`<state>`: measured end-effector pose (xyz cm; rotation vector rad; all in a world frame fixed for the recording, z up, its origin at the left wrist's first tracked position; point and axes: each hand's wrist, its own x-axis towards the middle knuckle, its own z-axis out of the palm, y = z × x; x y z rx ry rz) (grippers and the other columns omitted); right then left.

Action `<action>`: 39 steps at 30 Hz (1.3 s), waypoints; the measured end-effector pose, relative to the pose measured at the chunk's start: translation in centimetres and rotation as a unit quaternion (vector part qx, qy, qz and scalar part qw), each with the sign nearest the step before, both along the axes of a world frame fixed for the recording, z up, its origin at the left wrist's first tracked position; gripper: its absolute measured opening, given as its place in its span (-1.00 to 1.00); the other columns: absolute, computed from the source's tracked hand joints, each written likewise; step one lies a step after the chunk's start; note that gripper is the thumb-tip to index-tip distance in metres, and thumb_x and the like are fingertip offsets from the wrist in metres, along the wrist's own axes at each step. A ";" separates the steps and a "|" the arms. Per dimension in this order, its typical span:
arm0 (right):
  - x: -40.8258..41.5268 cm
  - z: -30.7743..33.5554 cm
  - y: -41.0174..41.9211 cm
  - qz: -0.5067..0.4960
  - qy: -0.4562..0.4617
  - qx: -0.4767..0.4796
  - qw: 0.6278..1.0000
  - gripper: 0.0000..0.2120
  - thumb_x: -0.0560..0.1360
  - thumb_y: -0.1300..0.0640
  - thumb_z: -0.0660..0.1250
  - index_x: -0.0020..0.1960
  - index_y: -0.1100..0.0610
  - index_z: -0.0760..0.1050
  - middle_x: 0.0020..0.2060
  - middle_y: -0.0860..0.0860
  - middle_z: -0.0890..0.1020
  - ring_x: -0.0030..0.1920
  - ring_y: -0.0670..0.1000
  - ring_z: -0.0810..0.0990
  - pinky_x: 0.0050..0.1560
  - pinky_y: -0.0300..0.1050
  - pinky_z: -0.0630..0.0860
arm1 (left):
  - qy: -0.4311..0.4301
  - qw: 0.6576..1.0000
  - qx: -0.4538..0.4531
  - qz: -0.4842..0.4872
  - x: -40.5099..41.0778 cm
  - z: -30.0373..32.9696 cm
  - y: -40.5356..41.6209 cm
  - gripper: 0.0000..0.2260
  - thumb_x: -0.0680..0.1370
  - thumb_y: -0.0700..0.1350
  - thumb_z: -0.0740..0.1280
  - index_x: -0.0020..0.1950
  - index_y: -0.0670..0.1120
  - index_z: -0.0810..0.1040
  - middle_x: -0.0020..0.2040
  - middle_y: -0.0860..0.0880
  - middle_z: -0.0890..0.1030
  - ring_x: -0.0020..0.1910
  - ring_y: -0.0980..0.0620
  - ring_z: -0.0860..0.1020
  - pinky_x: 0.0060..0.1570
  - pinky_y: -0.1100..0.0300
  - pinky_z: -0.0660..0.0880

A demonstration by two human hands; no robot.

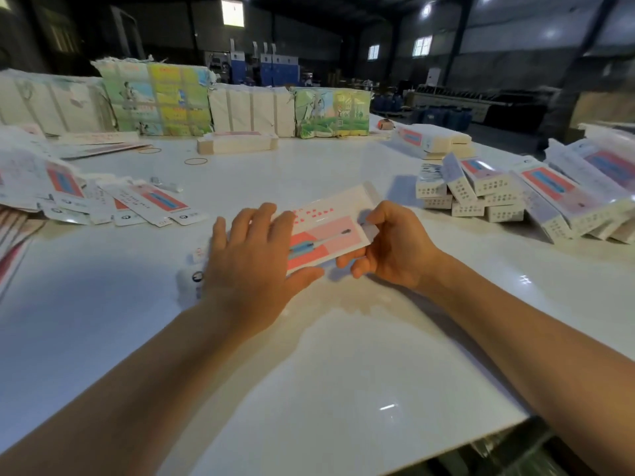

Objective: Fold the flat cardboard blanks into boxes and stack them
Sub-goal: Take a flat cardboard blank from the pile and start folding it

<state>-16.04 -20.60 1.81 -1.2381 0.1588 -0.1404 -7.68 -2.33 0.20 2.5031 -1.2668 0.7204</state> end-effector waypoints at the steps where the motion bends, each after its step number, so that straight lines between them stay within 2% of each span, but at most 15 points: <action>1: -0.1 0.0 0.2 0.018 -0.003 0.000 1.000 -0.56 0.43 0.22 -0.07 0.16 0.33 0.42 -0.29 0.20 0.66 -0.41 0.11 0.63 -0.53 -0.18 0.54 | 0.005 1.000 0.004 0.014 0.1 0.1 0.0 -0.26 0.41 0.35 0.07 0.40 -0.13 0.33 0.35 -0.15 0.40 0.29 -0.18 0.38 0.32 -0.17 0.21; 5: 0.0 -0.1 0.3 -0.011 0.003 -0.013 1.000 -0.63 0.49 0.26 -0.09 0.10 0.32 0.42 -0.36 0.17 0.65 -0.45 0.08 0.61 -0.53 -0.19 0.53 | 0.008 1.000 -0.021 0.007 0.4 0.1 0.0 -0.08 0.27 0.45 -0.11 0.42 -0.14 0.29 0.23 -0.14 0.46 0.16 -0.12 0.43 0.16 -0.01 0.37; 7: 0.2 -0.1 0.3 -0.053 -0.007 -0.045 0.998 -0.69 0.52 0.32 -0.05 0.10 0.30 0.42 -0.34 0.14 0.66 -0.46 0.05 0.60 -0.52 -0.20 0.51 | 0.009 0.999 -0.027 0.019 0.7 0.2 -0.1 -0.06 0.24 0.47 -0.11 0.39 -0.14 0.31 0.19 -0.13 0.46 0.12 -0.11 0.42 0.08 0.03 0.38; 10: 0.2 -0.5 0.1 -0.143 -0.032 -0.164 0.975 -0.66 0.53 0.41 0.15 0.26 0.16 0.39 -0.21 0.14 0.67 -0.40 0.04 0.61 -0.46 -0.13 0.54 | -0.001 0.999 -0.023 0.046 1.2 0.1 -0.1 -0.10 0.24 0.50 -0.01 0.34 -0.11 0.34 0.15 -0.09 0.45 0.08 -0.08 0.39 0.03 0.07 0.33; 11: 0.2 -0.7 0.0 -0.188 -0.040 -0.236 0.952 -0.58 0.52 0.40 0.23 0.32 0.09 0.36 -0.11 0.13 0.64 -0.32 0.05 0.62 -0.40 -0.09 0.58 | -0.007 0.998 -0.020 0.051 1.3 0.0 0.0 -0.13 0.25 0.50 0.05 0.31 -0.10 0.35 0.13 -0.08 0.46 0.06 -0.08 0.39 0.01 0.08 0.32; 13: 0.0 -0.7 0.2 -0.260 -0.080 -0.403 0.874 -0.49 0.48 0.39 0.32 0.35 0.04 0.37 0.08 0.04 0.52 -0.10 0.04 0.60 -0.20 -0.04 0.61 | -0.022 0.998 -0.015 0.052 1.5 -0.2 0.0 -0.23 0.28 0.46 0.14 0.25 -0.08 0.39 0.07 -0.06 0.47 0.03 -0.06 0.42 -0.03 0.09 0.30; 15: 0.0 -0.8 0.6 -0.280 -0.140 -0.485 0.816 -0.61 0.49 0.39 0.29 0.24 0.07 0.47 0.14 0.02 0.45 0.04 0.03 0.54 -0.10 -0.19 0.56 | -0.031 0.998 -0.020 0.043 1.4 -0.2 -0.1 -0.32 0.32 0.43 0.18 0.19 -0.07 0.43 0.02 -0.04 0.49 -0.01 -0.06 0.45 -0.08 0.11 0.27; 16: 0.0 -0.8 0.8 -0.284 -0.155 -0.489 0.810 -0.70 0.51 0.37 0.27 0.16 0.09 0.51 0.15 0.04 0.44 0.06 0.00 0.52 -0.12 -0.30 0.53 | -0.030 0.998 -0.025 0.039 1.4 -0.1 -0.1 -0.34 0.32 0.42 0.19 0.17 -0.06 0.44 0.00 -0.04 0.50 -0.02 -0.06 0.45 -0.09 0.11 0.25; 18: 0.0 -0.7 1.0 -0.292 -0.150 -0.474 0.817 -0.80 0.55 0.33 0.25 0.09 0.11 0.54 0.18 0.08 0.42 0.02 -0.09 0.51 -0.16 -0.36 0.51 | -0.017 0.999 -0.030 0.039 1.4 0.0 -0.1 -0.32 0.31 0.44 0.17 0.18 -0.06 0.44 0.01 -0.03 0.50 -0.01 -0.06 0.46 -0.11 0.13 0.21; 21: -0.3 -0.6 0.9 -0.364 -0.129 -0.455 0.802 -0.83 0.54 0.27 0.29 0.07 0.06 0.50 0.11 0.02 0.44 -0.11 -0.22 0.50 -0.08 -0.09 0.57 | 0.017 0.998 -0.049 0.048 1.7 0.5 0.2 -0.21 0.26 0.46 0.02 0.24 -0.07 0.43 0.07 -0.04 0.52 0.03 -0.06 0.48 -0.12 0.14 0.24; 23: -0.4 -0.4 1.2 -0.388 -0.134 -0.428 0.805 -0.86 0.53 0.26 0.29 0.01 0.07 0.55 -0.03 -0.01 0.49 -0.18 -0.17 0.50 -0.09 0.00 0.56 | 0.039 0.996 -0.064 0.057 2.0 0.7 0.5 -0.18 0.24 0.47 0.00 0.28 -0.05 0.40 0.11 -0.02 0.51 0.04 -0.04 0.49 -0.15 0.16 0.28; 30: -0.4 -1.1 3.9 -0.289 -0.168 -0.387 0.859 -0.79 0.54 0.31 0.28 0.03 0.08 0.63 -0.18 -0.07 0.58 -0.35 -0.17 0.52 -0.31 -0.34 0.45 | 0.061 0.995 -0.078 0.030 1.8 0.5 0.3 -0.18 0.21 0.49 -0.02 0.23 -0.03 0.44 0.04 -0.01 0.52 0.00 -0.02 0.49 -0.17 0.14 0.37; 32: -0.3 -1.0 3.9 -0.295 -0.165 -0.347 0.875 -0.76 0.54 0.33 0.27 0.04 0.05 0.60 -0.25 -0.05 0.59 -0.39 -0.16 0.52 -0.35 -0.32 0.45 | 0.062 0.994 -0.084 0.020 1.8 0.4 0.3 -0.19 0.22 0.48 0.00 0.23 -0.04 0.45 0.04 -0.01 0.52 0.00 -0.03 0.49 -0.18 0.15 0.37; 36: -0.1 -1.1 3.6 -0.292 -0.136 -0.315 0.893 -0.53 0.54 0.30 0.27 0.40 0.03 0.33 -0.27 0.09 0.53 -0.37 -0.08 0.47 -0.32 -0.17 0.48 | 0.058 0.995 -0.080 -0.004 1.5 0.5 0.3 -0.22 0.24 0.45 0.05 0.22 -0.06 0.47 0.02 -0.02 0.53 -0.02 -0.04 0.49 -0.19 0.12 0.38; 39: -0.1 -1.0 3.7 -0.286 -0.125 -0.373 0.874 -0.73 0.54 0.27 0.27 0.22 0.10 0.52 -0.22 0.03 0.61 -0.35 -0.13 0.48 -0.24 -0.22 0.43 | 0.053 0.996 -0.068 -0.005 1.2 0.5 0.3 -0.22 0.25 0.45 0.04 0.22 -0.06 0.46 0.02 -0.02 0.52 -0.03 -0.02 0.48 -0.22 0.16 0.36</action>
